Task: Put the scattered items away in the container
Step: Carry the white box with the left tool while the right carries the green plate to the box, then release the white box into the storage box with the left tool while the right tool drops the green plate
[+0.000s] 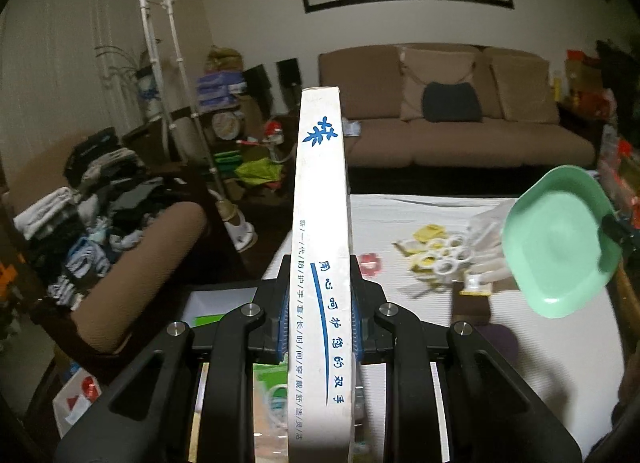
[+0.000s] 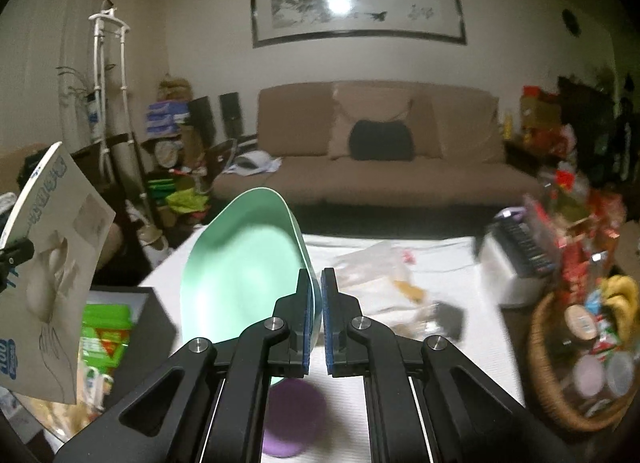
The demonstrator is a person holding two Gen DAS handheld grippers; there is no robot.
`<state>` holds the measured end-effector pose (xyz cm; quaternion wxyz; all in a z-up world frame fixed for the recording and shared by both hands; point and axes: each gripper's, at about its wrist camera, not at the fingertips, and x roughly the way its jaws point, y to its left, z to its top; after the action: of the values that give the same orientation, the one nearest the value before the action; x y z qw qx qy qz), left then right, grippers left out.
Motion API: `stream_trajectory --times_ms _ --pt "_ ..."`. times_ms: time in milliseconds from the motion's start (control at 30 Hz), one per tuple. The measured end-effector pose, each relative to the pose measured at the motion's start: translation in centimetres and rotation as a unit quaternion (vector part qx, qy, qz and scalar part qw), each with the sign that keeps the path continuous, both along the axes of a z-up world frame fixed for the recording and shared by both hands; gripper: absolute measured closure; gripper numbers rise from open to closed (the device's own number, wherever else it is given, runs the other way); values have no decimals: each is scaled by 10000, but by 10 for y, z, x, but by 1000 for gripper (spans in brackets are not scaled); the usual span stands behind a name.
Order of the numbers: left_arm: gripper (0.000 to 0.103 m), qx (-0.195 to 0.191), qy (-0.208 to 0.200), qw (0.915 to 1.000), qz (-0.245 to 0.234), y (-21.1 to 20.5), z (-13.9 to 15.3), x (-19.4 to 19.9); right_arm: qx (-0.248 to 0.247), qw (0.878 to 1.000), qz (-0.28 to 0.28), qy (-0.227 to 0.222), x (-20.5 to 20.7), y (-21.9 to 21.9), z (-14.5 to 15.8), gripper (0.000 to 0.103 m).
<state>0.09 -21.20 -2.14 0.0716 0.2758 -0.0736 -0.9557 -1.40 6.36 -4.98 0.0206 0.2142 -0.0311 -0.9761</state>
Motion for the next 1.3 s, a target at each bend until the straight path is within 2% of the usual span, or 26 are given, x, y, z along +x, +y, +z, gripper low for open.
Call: stream_trajectory --times_ms 100,267,400,500,667,733,767,833,900,967,1000,1033,1067,1133,1200,1300 --pt "82 -164 15 9989 437 -28 6 4 -201 9994 278 -108 -10 -21 -4 99" --pt "82 -306 -566 9918 1102 -81 -5 8 -537 9951 824 -111 -23 -60 -3 99" --pt "82 -370 -715 9861 1450 -101 -7 16 -799 9889 1250 -55 -29 -81 2 99" --pt "82 -346 -684 9780 1939 -113 -10 15 -958 9815 1645 -197 -38 -110 -2 99" --pt "82 -961 -1090 9554 2570 -122 -45 -7 -895 9712 2149 -502 -58 -172 -14 99" --pt "82 -1047 -1213 9523 2599 -121 -60 -20 -716 9690 2263 -679 -63 -198 -28 99" --pt "82 -1001 -1277 9532 2550 -120 -67 -25 -627 9684 2293 -757 -64 -208 -35 99" --pt "82 -451 -1409 9636 2225 -114 -88 -41 -426 9666 2352 -928 -67 -223 -53 99" --pt "82 155 -1616 9699 1814 -111 -106 -56 -237 9670 2281 -1109 -70 -230 -74 99" --pt "75 346 -1706 9707 1658 -103 -114 -65 -163 9680 2116 -1335 -78 -232 -91 98" --pt "72 576 -1701 9713 1561 -102 -113 -66 -153 9675 2064 -1452 -80 -231 -98 98" --pt "65 1008 -1717 9694 1437 -103 -112 -66 -151 9667 2048 -1530 -81 -230 -103 98" --pt "58 1259 -1811 9655 1387 -105 -113 -67 -116 9665 2036 -1559 -80 -229 -107 98" --pt "52 1643 -2047 9589 1078 -101 -119 -70 -49 9630 2086 -1704 -79 -229 -114 98" --pt "53 1769 -2070 9579 908 -104 -114 -67 -57 9553 2247 -1921 -80 -235 -120 98" --pt "52 2063 -1541 9611 1002 -124 -79 -46 105 9374 2608 -2305 -77 -250 -131 98"
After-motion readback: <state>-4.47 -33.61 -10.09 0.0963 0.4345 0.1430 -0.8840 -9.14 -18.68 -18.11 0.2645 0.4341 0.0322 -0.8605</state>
